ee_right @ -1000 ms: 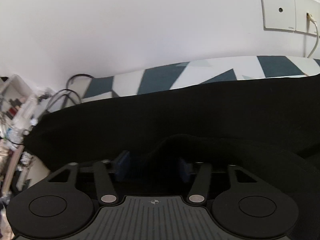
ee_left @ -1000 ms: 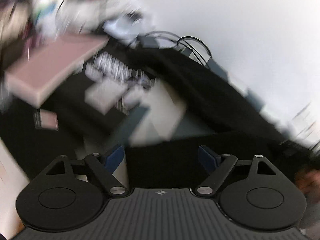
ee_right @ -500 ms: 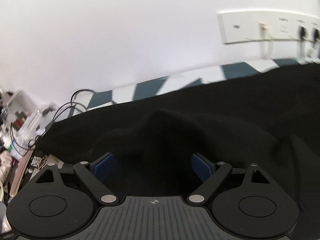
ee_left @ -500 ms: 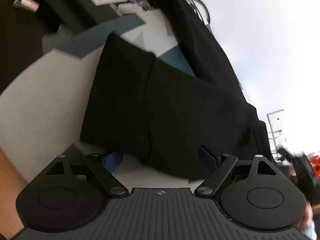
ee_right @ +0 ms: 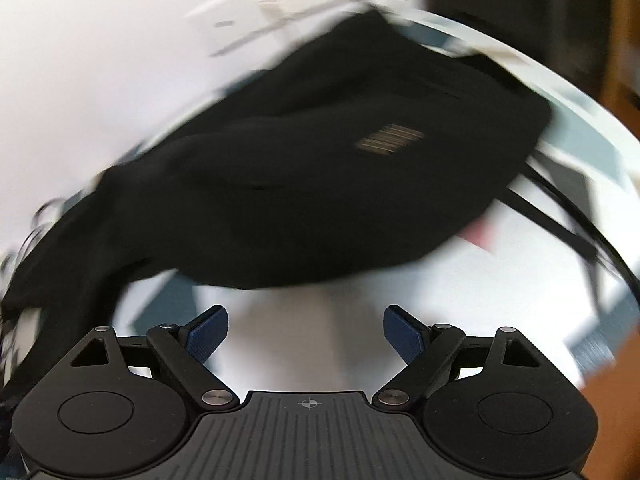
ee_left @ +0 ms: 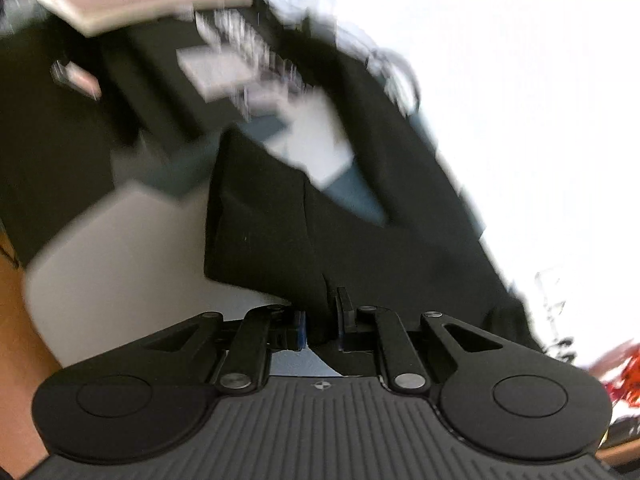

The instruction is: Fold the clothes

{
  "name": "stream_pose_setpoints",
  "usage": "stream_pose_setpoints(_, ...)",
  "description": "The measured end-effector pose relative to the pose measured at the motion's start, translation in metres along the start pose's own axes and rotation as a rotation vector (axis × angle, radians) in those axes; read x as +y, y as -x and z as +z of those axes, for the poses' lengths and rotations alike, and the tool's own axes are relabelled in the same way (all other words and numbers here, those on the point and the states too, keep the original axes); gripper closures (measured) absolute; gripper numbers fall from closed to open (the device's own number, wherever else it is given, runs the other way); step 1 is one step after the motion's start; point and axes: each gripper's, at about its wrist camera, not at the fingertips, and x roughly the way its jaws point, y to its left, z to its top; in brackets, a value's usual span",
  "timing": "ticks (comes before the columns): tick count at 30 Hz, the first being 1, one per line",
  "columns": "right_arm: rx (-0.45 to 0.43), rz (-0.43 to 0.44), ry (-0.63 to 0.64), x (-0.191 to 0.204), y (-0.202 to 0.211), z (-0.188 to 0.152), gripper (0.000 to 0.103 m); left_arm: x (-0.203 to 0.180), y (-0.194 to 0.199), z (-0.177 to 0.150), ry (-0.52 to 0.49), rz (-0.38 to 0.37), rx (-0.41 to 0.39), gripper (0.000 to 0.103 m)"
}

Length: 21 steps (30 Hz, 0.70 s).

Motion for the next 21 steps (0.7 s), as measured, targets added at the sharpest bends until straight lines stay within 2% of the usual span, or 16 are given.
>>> stream_pose_setpoints(5, -0.103, 0.018, -0.243, -0.05, 0.0, 0.007, 0.02, -0.01, 0.061, 0.049, -0.019, -0.013, -0.176, 0.09)
stream_pose_setpoints(9, -0.154, 0.044, -0.411, -0.07, -0.018, 0.018, 0.021, -0.021, 0.082, 0.076, -0.054, -0.01, -0.234, 0.09)
stream_pose_setpoints(10, -0.171, 0.04, -0.416, -0.069, -0.02, 0.021, 0.025, -0.023, 0.083, 0.079, -0.06, -0.006, -0.239, 0.09)
stream_pose_setpoints(11, -0.179, 0.03, -0.407, -0.067, -0.02, 0.024, 0.054, -0.023, 0.083, 0.081, -0.057, -0.007, -0.235, 0.09)
stream_pose_setpoints(12, -0.183, 0.017, -0.393, -0.065, -0.019, 0.027, 0.088, -0.023, 0.084, 0.083, -0.051, -0.008, -0.229, 0.09)
stream_pose_setpoints(13, -0.19, 0.006, -0.386, -0.065, -0.016, 0.031, 0.095, -0.021, 0.085, 0.082, -0.044, -0.01, -0.225, 0.09)
stream_pose_setpoints(16, -0.239, 0.021, -0.443, -0.073, 0.01, 0.034, 0.097, -0.013, 0.091, 0.077, -0.017, -0.013, -0.214, 0.09)
stream_pose_setpoints(21, -0.399, -0.027, -0.316, -0.062, 0.074, 0.032, 0.097, 0.022, 0.106, 0.06, 0.065, 0.035, -0.196, 0.09)
